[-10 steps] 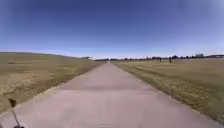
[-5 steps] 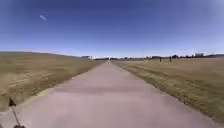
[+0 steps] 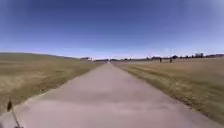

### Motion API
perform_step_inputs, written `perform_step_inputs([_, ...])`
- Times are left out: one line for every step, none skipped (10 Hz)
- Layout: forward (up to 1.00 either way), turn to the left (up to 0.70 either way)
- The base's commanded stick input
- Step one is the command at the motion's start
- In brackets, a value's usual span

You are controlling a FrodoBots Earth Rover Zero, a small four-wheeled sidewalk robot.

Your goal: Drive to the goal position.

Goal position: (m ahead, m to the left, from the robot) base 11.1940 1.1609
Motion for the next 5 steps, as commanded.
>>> perform_step_inputs([1.0,0.0])
perform_step_inputs([1.0,0.0])
perform_step_inputs([1.0,0.0])
perform_step_inputs([1.0,0.0])
perform_step_inputs([1.0,0.0])
